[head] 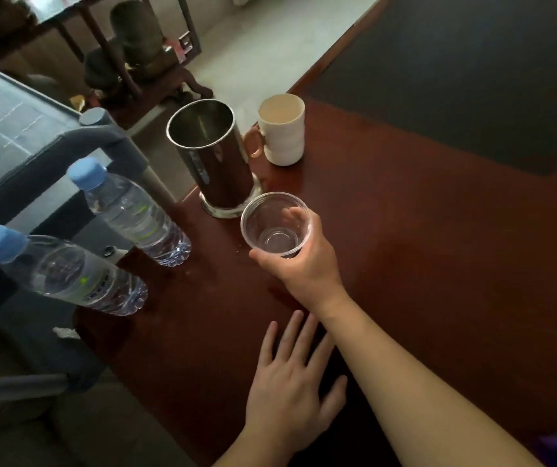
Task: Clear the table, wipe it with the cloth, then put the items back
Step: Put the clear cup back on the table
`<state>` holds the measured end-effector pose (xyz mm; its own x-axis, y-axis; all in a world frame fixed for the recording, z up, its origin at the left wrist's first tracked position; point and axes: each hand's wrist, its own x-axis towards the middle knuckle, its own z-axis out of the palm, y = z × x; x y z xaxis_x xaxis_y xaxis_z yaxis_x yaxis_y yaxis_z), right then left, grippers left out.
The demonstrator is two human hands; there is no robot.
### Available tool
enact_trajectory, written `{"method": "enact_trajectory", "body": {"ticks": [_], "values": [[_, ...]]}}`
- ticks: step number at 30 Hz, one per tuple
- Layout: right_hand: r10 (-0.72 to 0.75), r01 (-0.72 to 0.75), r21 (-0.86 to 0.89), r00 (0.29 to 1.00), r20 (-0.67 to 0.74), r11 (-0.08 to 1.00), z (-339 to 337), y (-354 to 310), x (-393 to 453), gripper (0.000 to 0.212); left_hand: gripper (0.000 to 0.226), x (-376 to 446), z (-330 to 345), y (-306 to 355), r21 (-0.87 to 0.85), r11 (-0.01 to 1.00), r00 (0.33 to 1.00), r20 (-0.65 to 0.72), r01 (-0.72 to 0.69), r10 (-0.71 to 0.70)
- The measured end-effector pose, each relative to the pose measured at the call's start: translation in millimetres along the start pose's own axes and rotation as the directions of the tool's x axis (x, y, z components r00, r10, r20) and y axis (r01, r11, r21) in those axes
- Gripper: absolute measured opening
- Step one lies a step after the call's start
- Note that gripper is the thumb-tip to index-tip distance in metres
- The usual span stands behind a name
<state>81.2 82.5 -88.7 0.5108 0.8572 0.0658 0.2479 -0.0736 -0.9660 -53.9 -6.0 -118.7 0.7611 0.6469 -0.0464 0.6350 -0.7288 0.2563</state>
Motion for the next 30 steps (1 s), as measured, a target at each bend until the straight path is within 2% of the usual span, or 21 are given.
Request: {"method": "enact_trajectory", "body": {"ticks": [11,18,30], "values": [[0.077,-0.077,0.009,0.973,-0.216,0.997,-79.8,17.9,-27.2,0.084,0.063,1.3,-0.5,-0.5,0.073,0.997,0.999,0.046,0.020,-0.024],[0.113,-0.123,-0.007,0.931,-0.347,0.992,-137.6,28.6,-56.4,0.087,0.065,1.4,1.9,-0.8,0.111,0.994,0.999,0.031,0.016,-0.019],[0.199,-0.232,0.003,0.825,-0.529,0.973,-229.8,45.5,-123.3,0.086,0.072,2.6,-2.7,14.0,0.075,0.993,0.996,-0.016,0.092,-0.091]]}}
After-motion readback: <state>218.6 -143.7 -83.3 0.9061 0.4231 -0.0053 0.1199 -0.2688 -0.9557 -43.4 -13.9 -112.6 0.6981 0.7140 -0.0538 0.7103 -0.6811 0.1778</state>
